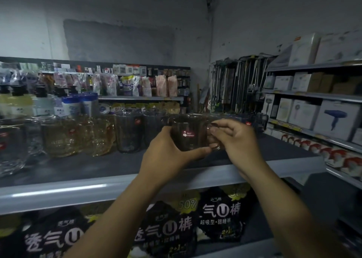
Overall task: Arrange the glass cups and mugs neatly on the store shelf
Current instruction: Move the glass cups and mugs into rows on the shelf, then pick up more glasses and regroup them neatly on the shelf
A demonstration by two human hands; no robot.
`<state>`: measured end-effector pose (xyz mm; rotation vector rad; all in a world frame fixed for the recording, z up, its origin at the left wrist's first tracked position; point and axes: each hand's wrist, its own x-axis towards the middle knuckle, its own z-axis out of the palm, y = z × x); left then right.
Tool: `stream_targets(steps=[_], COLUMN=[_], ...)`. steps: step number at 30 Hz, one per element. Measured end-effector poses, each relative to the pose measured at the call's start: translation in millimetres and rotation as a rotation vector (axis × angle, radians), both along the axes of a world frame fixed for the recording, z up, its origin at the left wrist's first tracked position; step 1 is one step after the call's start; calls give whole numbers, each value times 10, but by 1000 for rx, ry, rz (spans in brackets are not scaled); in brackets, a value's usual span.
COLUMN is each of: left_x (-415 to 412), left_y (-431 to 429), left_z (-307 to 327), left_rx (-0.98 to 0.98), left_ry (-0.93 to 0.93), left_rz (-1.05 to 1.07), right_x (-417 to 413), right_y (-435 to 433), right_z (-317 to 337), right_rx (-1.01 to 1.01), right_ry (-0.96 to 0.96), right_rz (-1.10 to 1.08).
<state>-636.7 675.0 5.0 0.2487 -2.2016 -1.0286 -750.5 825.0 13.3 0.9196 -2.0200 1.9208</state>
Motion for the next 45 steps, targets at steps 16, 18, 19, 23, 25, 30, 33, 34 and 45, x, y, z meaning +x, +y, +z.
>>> stream_targets(steps=[16,18,19,23,25,30,33,34,45], left_x=[-160,-175,-175,-149,-127,-105,-124,-128,-683], left_y=[-261,-249,-235,-164,-137,-71,-49,-53,893], left_z=[-107,-125,-133,-165,-168,-181,-164,-143,319], left_rx=[-70,-110,-133,-245,-291,-338,-276,-253,-733], left_ry=[-82,-120,-140,-178,-180,-148,4,80,385], left_rz=[-31,16,44,144,169,232,277,291,184], right_x=[-277,-299,-311,-363,-382,-361,-391,-399,-1016], right_y=[-112,-126,-128,-130,-136,-124,-94,-71,847], right_z=[-151,-168,-181,-225,-244,-226,-193,-176,137], right_rx=[28,38,43,94,126,173,213,239,344], right_ry=[9,10,9,9,31,54,27,27,191], right_rz=[78,69,61,41,36,81,128,131,-97])
